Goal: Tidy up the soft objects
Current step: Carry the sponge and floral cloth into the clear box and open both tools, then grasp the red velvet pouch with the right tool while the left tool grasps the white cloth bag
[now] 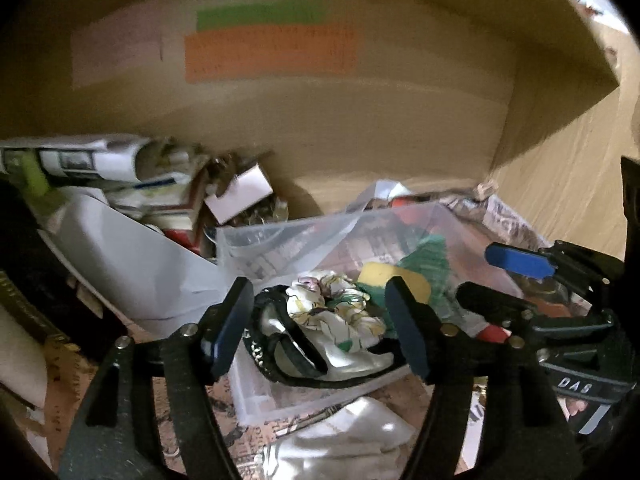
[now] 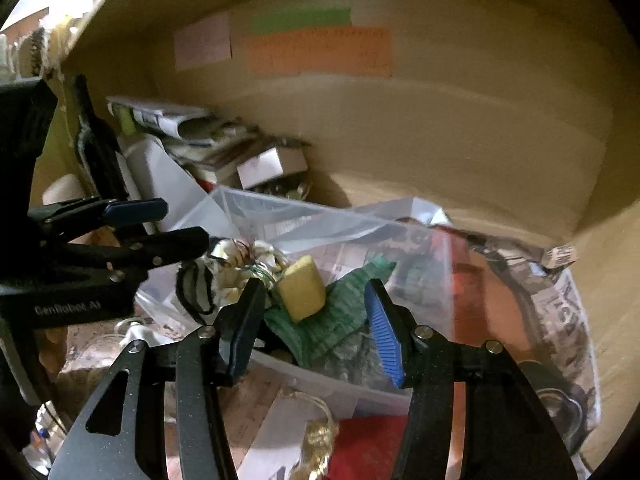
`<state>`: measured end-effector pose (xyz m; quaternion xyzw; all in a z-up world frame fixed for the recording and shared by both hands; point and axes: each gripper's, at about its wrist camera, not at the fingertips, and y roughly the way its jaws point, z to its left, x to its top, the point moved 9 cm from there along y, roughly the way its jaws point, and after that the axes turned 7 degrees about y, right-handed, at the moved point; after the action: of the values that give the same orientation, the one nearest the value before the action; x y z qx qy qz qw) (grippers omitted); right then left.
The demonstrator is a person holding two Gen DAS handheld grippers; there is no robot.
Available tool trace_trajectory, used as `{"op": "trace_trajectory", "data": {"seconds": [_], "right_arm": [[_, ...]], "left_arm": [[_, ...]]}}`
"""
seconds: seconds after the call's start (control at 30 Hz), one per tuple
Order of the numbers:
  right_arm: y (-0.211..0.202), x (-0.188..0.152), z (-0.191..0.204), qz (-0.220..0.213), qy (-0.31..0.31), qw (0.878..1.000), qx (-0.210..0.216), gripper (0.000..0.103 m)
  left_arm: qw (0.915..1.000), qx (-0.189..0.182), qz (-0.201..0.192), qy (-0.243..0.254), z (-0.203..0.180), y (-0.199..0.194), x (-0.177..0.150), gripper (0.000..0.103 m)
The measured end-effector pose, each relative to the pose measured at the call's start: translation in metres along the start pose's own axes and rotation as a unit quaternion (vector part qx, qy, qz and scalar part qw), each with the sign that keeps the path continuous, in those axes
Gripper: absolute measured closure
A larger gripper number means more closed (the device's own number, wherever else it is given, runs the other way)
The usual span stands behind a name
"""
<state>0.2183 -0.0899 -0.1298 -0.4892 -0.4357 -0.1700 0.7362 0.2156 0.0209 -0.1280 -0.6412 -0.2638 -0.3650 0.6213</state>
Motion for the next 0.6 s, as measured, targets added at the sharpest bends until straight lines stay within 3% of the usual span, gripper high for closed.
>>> {"op": "trace_trajectory", "data": {"seconds": [0.17, 0.37, 0.6], "right_arm": [[-0.034, 0.002, -0.006, -0.041, 0.002, 0.999, -0.014, 0.041], [-0.05, -0.014, -0.02, -0.044, 0.016, 0.999, -0.024, 0.04], [-0.044, -0.056, -0.041, -0.002, 0.04, 0.998, -0.041, 0.032]], "left_arm": [[0.9996, 0.007, -0.029, 0.001, 0.002, -0.03, -0.002, 0.012], [0.9997, 0.009, -0.019, 0.013, 0.003, -0.042, -0.023, 0.009], [0.999, 0.004, 0.04, 0.017, 0.0, -0.019, -0.067, 0.009]]}}
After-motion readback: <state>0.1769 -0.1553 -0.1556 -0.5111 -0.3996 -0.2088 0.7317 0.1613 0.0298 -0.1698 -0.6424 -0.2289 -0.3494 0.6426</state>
